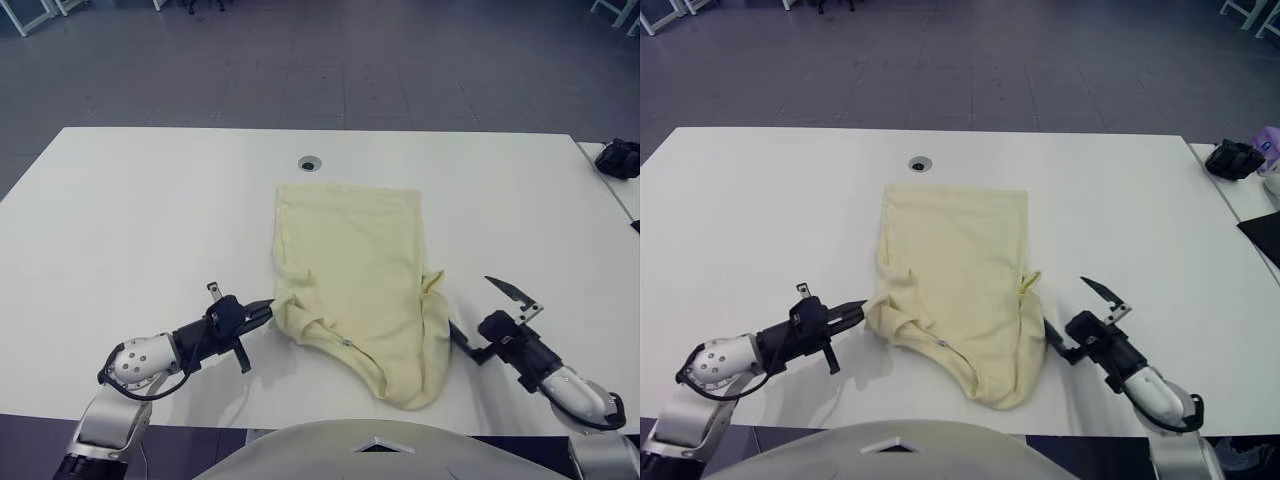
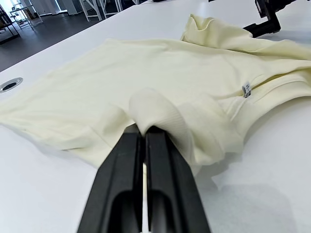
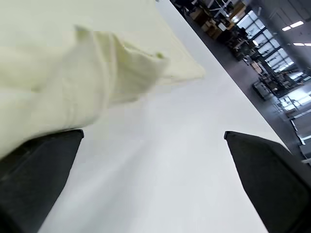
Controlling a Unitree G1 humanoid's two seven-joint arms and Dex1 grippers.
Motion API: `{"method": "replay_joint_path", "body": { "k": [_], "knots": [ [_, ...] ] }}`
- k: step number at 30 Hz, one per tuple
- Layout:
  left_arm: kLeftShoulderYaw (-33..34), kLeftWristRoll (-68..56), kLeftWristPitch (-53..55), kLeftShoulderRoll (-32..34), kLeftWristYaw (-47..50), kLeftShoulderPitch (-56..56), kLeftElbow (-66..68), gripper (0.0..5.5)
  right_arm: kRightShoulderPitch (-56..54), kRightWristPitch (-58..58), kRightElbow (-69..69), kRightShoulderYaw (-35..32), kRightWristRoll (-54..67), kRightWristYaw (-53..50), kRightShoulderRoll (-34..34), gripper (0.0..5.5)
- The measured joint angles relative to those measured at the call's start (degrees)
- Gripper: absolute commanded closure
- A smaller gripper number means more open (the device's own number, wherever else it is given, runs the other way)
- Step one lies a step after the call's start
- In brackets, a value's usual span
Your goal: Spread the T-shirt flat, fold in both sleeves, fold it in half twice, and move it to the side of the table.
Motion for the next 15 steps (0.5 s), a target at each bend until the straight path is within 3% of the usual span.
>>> {"method": "replay_joint_path", "body": {
  "k": [6, 12, 15],
  "knots": [
    [-0.60, 0.27, -0.15, -0.38, 0.63, 0.21, 0.37, 5.50, -0.66, 0.16, -7.32, 1.14, 0.83, 0.11, 0.00, 0.11],
    [-1.09, 1.11, -0.29, -0.58, 1.09, 0.09, 0.87, 5.50, -3.39, -6.23, -6.81, 10.63, -4.47, 2.51, -1.06, 0.11],
    [-1.07, 1.10, -0.28, -0.58, 1.09, -0.35, 1.34, 5.50, -5.09, -8.81, -6.28, 10.89, -5.37, 2.03, -1.82, 0.11]
  ]
}}
